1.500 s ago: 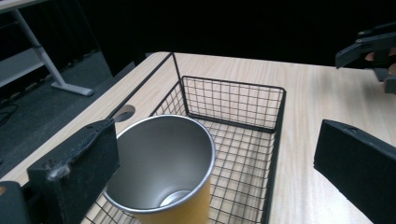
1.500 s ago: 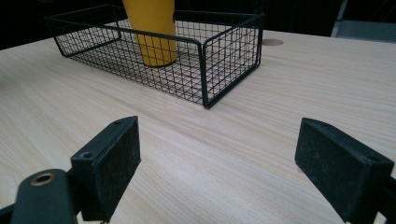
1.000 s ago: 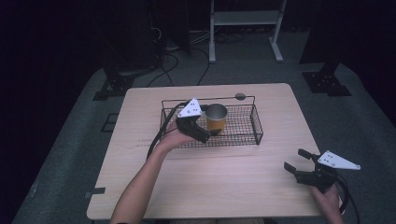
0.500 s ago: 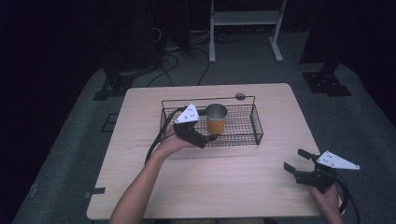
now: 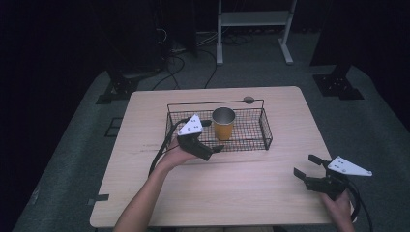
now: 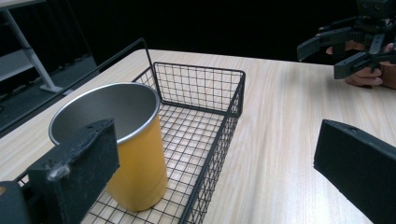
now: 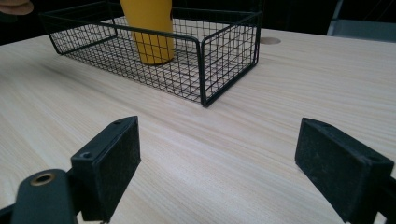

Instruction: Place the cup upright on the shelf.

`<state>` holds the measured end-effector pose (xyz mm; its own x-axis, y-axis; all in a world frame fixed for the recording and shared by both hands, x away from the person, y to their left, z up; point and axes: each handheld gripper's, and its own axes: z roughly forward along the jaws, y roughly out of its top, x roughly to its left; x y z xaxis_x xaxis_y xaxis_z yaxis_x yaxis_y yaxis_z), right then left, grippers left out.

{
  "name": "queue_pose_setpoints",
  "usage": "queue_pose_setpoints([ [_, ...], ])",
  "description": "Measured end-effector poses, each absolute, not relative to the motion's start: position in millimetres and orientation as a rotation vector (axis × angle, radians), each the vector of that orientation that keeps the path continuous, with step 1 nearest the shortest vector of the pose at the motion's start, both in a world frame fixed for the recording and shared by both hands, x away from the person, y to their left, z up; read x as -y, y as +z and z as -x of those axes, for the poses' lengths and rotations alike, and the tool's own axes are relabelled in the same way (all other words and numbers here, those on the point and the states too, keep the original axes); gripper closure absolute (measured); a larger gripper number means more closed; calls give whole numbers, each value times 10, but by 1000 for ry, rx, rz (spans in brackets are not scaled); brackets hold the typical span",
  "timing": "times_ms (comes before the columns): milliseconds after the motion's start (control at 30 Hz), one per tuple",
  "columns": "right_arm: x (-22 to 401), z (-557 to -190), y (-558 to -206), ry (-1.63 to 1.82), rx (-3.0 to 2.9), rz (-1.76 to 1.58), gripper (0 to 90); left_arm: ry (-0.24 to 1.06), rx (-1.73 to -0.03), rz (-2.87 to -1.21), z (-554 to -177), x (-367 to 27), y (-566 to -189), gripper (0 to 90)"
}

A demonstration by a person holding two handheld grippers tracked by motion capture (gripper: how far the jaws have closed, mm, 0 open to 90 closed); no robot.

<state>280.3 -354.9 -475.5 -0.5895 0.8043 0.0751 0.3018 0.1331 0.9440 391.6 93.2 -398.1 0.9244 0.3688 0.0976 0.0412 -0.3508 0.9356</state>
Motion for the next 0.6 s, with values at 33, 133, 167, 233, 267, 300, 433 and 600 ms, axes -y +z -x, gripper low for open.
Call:
queue_pose_setpoints([
  [33,3552,-2802,-4754,1465,-1958,-1065,132,351,-302,-1905,-3903,-937,-3984,0],
  [133,3558,-2800,-4754,1468,-1952,-1065,132,357,-301,-1899,-3869,-954,-3999,0],
  [167,3559,-2801,-4754,1468,-1952,-1066,132,356,-304,-1896,-3859,-960,-4005,0],
  [233,3557,-2800,-4754,1467,-1952,-1066,132,350,-310,-1893,-3840,-973,-4014,0],
  [267,3556,-2800,-4754,1467,-1952,-1067,132,355,-307,-1892,-3829,-982,-4020,0],
  [300,3555,-2800,-4754,1466,-1952,-1068,132,355,-309,-1892,-3822,-987,-4025,0],
  [433,3554,-2799,-4754,1466,-1952,-1069,132,351,-316,-1890,-3789,-1009,-4048,0],
  [600,3552,-2800,-4755,1465,-1952,-1073,132,350,-317,-1883,-3717,-1047,-4080,0],
])
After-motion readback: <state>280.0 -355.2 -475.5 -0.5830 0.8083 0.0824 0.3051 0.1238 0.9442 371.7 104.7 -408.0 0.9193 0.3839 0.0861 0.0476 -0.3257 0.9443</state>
